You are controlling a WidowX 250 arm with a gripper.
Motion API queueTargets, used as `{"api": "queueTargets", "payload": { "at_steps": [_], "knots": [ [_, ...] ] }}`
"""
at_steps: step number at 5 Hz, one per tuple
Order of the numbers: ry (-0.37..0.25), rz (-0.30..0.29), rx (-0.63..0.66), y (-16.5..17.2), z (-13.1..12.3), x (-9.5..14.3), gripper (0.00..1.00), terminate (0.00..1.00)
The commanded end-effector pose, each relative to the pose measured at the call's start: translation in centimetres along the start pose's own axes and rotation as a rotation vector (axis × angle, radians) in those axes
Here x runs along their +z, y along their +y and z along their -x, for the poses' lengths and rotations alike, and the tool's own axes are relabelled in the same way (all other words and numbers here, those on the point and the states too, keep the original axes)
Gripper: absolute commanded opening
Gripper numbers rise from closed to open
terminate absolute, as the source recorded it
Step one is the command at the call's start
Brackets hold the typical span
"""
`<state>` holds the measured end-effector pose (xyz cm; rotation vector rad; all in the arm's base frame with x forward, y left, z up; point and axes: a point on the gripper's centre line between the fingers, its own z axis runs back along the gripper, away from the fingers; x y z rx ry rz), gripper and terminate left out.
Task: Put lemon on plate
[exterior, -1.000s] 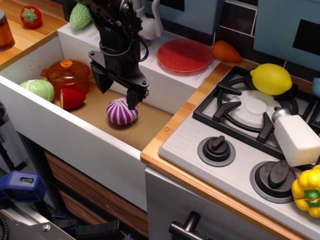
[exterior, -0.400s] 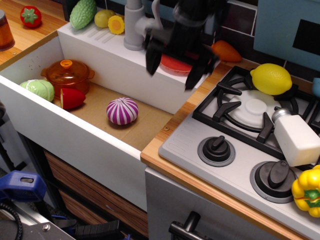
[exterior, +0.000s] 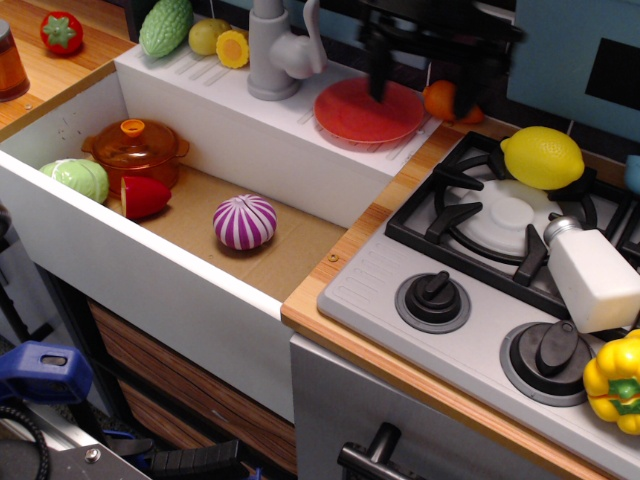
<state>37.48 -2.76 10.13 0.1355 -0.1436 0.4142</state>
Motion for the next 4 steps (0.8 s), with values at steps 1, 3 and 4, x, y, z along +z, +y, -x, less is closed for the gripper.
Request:
{"api": "queueTargets", "payload": {
  "at_steps": [1, 3, 4],
  "knots": [
    [-0.131, 0.099, 0.036, -2.4, 0.5, 0.1, 1.0, 0.0],
    [-0.223, 0.141, 0.073, -4.4, 0.6, 1.2, 1.0, 0.0],
    [-0.228, 0.164, 0.046, -5.0, -1.0, 2.2, 1.0, 0.0]
  ]
}}
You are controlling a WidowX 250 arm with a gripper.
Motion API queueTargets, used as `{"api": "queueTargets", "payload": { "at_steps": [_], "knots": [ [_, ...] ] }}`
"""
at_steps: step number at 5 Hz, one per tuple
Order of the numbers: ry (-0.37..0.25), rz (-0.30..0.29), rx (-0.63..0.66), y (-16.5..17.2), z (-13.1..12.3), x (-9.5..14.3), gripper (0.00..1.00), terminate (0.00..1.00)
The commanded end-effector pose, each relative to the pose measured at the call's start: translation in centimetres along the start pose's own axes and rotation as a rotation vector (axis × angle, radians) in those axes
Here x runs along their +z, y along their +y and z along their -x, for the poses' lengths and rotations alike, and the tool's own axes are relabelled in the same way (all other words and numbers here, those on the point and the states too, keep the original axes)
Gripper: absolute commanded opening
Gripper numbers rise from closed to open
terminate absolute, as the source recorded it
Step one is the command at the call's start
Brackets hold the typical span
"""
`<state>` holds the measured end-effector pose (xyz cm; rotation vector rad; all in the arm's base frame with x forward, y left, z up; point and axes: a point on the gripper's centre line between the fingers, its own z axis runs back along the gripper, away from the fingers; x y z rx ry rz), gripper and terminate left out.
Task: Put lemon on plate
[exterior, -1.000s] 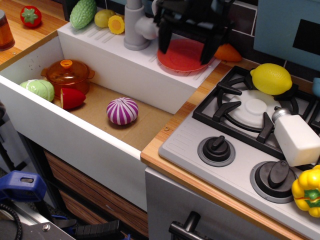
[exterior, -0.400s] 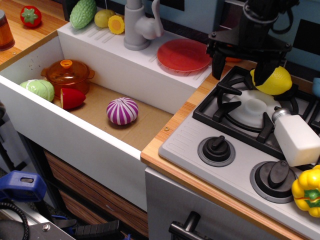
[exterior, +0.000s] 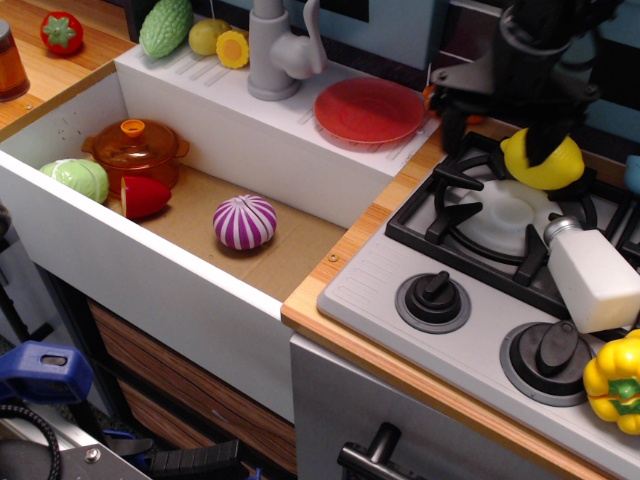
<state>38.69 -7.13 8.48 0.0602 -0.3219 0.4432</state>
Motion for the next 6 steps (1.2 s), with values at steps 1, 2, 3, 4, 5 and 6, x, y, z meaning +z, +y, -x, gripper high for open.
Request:
{"api": "queueTargets", "payload": {
  "at_steps": [1, 2, 3, 4, 5, 6],
  "knots": [
    [-0.083, 0.056, 0.009, -2.1, -3.6, 3.8, 1.0, 0.0],
    [-0.092, 0.069, 0.022, -3.2, -4.5, 3.4, 1.0, 0.0],
    [-0.074, 0.093, 0.021, -4.1, -4.3, 2.0, 1.0, 0.0],
    [-0.067, 0.08, 0.025, -4.0, -3.7, 1.7, 1.0, 0.0],
    [-0.068, 0.075, 0.032, -4.1, -2.8, 1.0, 1.0, 0.0],
    [-0.05, 0.085, 0.036, -4.0, -2.2, 0.4, 1.0, 0.0]
  ]
}}
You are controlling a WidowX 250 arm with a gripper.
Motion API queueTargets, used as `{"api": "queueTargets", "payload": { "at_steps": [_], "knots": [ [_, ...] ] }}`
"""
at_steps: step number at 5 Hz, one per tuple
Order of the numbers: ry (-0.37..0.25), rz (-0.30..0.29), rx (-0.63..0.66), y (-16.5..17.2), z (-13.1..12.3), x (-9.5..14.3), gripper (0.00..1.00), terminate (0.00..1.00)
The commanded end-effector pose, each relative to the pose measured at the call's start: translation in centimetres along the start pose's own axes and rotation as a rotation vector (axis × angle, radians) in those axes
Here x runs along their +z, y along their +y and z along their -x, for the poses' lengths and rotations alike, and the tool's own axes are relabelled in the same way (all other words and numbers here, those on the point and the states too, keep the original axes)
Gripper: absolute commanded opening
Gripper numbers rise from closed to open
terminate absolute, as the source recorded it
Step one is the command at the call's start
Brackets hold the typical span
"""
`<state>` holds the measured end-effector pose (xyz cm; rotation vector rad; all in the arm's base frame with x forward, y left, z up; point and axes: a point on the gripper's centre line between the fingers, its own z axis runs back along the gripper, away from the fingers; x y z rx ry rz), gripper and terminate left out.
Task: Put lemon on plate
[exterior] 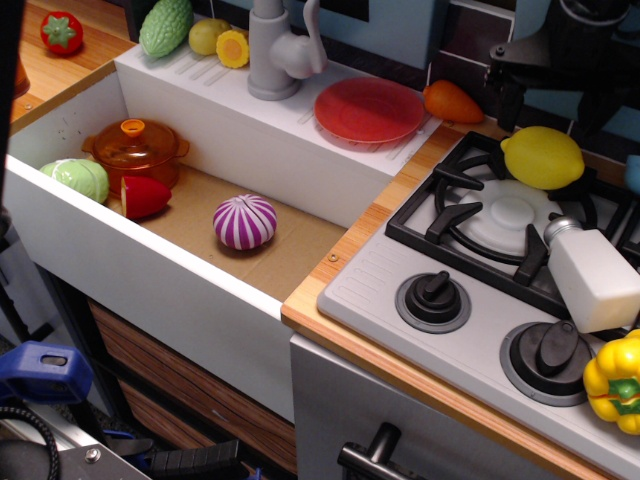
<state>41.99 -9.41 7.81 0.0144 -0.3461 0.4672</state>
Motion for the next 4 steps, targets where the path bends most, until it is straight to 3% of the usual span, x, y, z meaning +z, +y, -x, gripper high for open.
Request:
{"api": "queueTargets", "payload": {
  "at_steps": [1, 3, 4],
  "knots": [
    [-0.044, 0.049, 0.015, -0.7, 0.1, 1.1, 1.0, 0.0],
    [-0.039, 0.085, 0.002, -0.5, 0.5, -1.4, 1.0, 0.0],
    [-0.04, 0.049, -0.007, -0.2, 0.1, -0.7, 0.0, 0.0]
  ]
}}
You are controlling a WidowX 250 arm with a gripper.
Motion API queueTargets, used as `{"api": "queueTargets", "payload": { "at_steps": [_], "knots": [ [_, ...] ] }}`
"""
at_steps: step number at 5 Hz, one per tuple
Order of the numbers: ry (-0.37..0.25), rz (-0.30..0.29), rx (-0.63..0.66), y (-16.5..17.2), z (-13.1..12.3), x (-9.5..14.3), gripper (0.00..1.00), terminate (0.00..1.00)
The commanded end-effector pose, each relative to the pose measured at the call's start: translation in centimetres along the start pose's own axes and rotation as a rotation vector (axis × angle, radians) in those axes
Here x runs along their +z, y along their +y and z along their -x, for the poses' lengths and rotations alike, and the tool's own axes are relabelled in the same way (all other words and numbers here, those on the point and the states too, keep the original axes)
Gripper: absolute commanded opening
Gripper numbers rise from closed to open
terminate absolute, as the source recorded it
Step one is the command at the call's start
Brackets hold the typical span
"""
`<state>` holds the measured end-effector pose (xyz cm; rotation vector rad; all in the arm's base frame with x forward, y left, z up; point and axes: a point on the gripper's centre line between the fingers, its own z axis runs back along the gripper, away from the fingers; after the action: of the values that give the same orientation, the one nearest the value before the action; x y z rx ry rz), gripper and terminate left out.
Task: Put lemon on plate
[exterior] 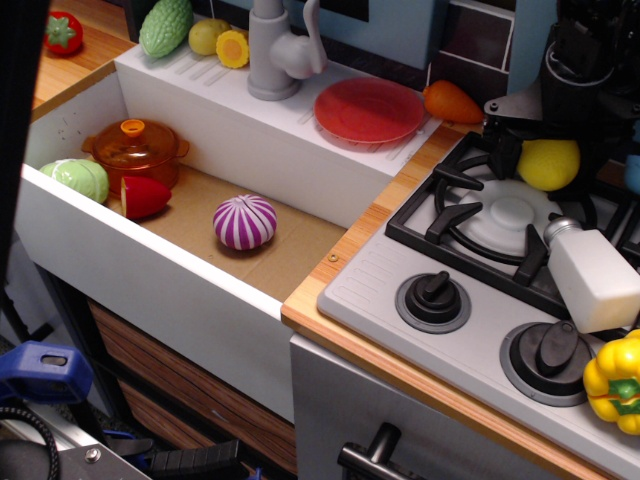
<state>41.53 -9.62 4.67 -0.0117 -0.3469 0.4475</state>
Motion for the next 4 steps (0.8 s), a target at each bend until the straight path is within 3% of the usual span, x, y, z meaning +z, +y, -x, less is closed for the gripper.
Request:
{"api": "queueTargets", "payload": {
  "at_steps": [1, 2, 3, 4],
  "knots": [
    [-0.054, -0.066, -0.038, 1.1, -2.7, 4.7, 0.0, 0.0],
    [-0.101, -0.172, -0.109, 3.3, -4.5, 7.2, 0.0, 0.0],
    [-0.137, -0.205, -0.179, 6.4, -6.0, 7.0, 0.0, 0.0],
    [-0.19, -0.172, -0.283, 9.6, -8.3, 5.0, 0.0, 0.0]
  ]
}}
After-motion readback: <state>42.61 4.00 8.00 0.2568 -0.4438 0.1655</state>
